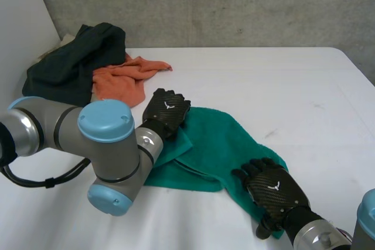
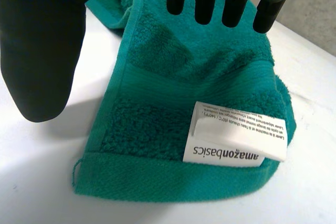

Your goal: Fold the laundry.

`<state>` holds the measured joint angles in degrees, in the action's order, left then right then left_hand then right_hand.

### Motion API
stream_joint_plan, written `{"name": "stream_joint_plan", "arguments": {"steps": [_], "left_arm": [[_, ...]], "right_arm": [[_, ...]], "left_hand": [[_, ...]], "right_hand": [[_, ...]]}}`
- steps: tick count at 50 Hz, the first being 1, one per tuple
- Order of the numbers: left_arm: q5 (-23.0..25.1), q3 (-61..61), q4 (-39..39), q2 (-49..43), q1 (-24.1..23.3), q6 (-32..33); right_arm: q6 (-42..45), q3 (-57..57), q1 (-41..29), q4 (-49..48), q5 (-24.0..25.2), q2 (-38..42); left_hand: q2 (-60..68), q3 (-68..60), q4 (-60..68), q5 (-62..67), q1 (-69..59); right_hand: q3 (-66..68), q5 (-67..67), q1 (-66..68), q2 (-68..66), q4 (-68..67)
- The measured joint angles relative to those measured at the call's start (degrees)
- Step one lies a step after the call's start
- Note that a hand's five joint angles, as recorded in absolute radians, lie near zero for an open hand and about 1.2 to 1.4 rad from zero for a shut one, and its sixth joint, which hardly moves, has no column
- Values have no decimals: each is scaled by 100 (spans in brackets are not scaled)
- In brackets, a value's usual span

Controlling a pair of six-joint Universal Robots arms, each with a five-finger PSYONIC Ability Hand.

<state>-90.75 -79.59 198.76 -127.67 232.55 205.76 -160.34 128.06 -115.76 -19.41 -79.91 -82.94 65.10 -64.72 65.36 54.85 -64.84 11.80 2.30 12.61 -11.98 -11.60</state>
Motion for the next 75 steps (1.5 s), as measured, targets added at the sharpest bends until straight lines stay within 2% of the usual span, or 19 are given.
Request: {"name": "stream_joint_plan", "arguments": {"steps": [10,25,32,34,38,40,41,48,55,60,62,63,64,66,70,75], "left_arm": [[-36,-78,20,120,-41,-14],[-55,-274,9,362,38,-43],[-61,-387,-11,486,64,-49],[-62,-444,-13,555,67,-52],[-63,-535,-14,656,72,-58],[-61,-598,-14,720,80,-60],[-59,-636,-14,758,88,-61],[-39,-885,-13,1028,162,-68],[-7,-1389,-14,1740,397,-81],[19,-1761,-24,2258,529,-134],[56,-1877,-27,2371,537,-178],[56,-1877,-27,2371,537,-178],[137,-2009,-25,2450,514,-247],[244,-2124,-20,2473,452,-322],[375,-2231,6,2336,305,-407],[437,-2192,79,1747,82,-416]], "right_arm": [[203,49,-14,-468,-7,181],[694,-30,57,-951,-109,529],[704,-107,58,-1100,-131,549],[711,-163,58,-1140,-132,582],[790,-303,87,-1261,-148,739],[905,-404,151,-1343,-180,852],[982,-459,200,-1373,-201,897],[1439,-761,535,-1314,-264,856],[1952,-1380,928,174,-234,-129],[2269,-2028,1131,1912,-111,-456],[2333,-2183,1197,2287,-52,-488],[2333,-2183,1197,2287,-52,-488],[2386,-2321,1278,2577,29,-499],[2408,-2395,1340,2679,98,-492],[2387,-2435,1403,2587,168,-440],[2321,-2384,1425,2235,182,-267]], "left_hand": [[314,-327,320,171,-40],[314,-327,321,171,-40],[314,-327,322,171,-40],[314,-327,322,171,-40],[314,-327,322,171,-40],[314,-327,322,171,-40],[314,-327,322,171,-40],[314,-327,323,171,-40],[315,-328,323,171,-40],[215,-295,265,117,52],[-1075,1034,-1008,-1029,1283],[-1075,1034,-1008,-1029,1283],[-3087,2920,-3027,-3008,3458],[-4084,3985,-4105,-4072,4367],[-4691,4655,-4772,-4743,4651],[-4727,4697,-4803,-4791,4651]], "right_hand": [[130,129,29,-49,-161],[1387,1339,1311,-1326,-1416],[1628,1575,1561,-1502,-1679],[1995,1917,1921,-1952,-2026],[3593,3413,3513,-3607,-3613],[4982,4930,4950,-5020,-5020],[5310,5253,5161,-5365,-5352],[5579,5372,5168,-5522,-5659],[5580,5372,5168,-5522,-5668],[5580,5400,5168,-5522,-5668],[5580,5399,5168,-5522,-5668],[5580,5399,5168,-5522,-5668],[5581,5399,5168,-5522,-5668],[5581,5400,5168,-5522,-5668],[5581,5400,5168,-5522,-5668],[5581,5399,5168,-5522,-5668]]}}
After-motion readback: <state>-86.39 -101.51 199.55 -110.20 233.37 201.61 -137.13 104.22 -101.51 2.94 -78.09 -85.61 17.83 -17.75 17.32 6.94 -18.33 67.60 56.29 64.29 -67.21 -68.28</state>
